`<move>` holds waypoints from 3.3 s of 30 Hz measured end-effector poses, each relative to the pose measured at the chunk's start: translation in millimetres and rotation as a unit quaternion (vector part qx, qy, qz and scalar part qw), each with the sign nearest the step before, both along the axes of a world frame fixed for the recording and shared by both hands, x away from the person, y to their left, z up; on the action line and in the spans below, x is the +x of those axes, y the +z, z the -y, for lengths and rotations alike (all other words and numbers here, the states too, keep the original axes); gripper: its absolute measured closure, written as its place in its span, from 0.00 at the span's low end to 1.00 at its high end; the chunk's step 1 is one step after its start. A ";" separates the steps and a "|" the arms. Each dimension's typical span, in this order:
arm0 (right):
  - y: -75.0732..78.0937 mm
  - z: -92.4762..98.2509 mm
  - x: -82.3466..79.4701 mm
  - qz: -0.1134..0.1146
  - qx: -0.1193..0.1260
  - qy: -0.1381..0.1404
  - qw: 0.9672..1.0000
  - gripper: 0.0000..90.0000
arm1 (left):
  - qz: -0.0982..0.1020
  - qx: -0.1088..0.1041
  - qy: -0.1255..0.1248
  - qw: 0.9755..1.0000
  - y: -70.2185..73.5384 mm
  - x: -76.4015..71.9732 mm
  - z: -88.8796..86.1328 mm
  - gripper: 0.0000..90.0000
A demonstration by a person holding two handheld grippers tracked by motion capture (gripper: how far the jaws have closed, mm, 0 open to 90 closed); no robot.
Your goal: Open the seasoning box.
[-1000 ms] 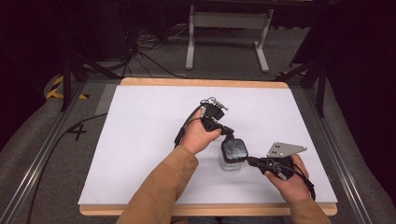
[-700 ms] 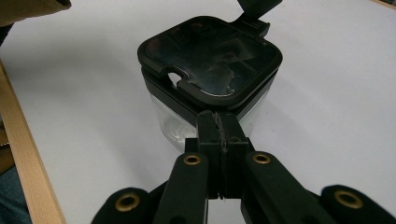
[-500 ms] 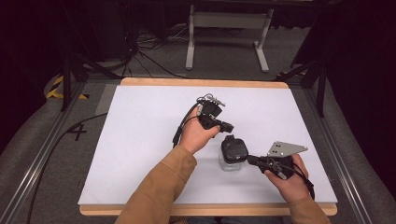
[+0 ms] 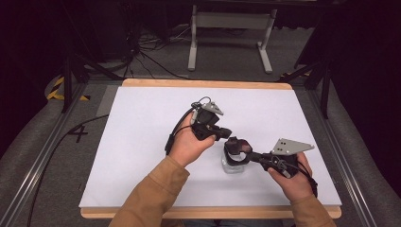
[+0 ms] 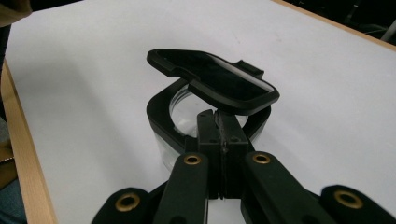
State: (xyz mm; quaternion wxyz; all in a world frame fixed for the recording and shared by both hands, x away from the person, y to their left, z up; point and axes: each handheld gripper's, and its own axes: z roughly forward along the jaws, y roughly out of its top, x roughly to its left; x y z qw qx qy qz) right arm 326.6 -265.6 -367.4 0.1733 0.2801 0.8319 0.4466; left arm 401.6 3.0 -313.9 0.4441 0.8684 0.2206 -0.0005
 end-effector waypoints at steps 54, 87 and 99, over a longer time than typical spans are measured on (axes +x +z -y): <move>13.5 -19.8 51.7 0.053 0.042 -0.033 0.997 1.00 | 0.036 0.009 0.010 0.999 -64.9 -49.5 28.3 1.00; 14.6 -5.3 43.0 0.051 0.034 -0.057 0.996 1.00 | 0.037 0.009 0.007 0.999 -53.6 -51.7 22.0 0.99; 1.9 20.9 18.0 -0.002 -0.004 -0.072 0.997 1.00 | 0.033 0.014 0.028 0.999 -38.7 -46.1 -14.2 0.94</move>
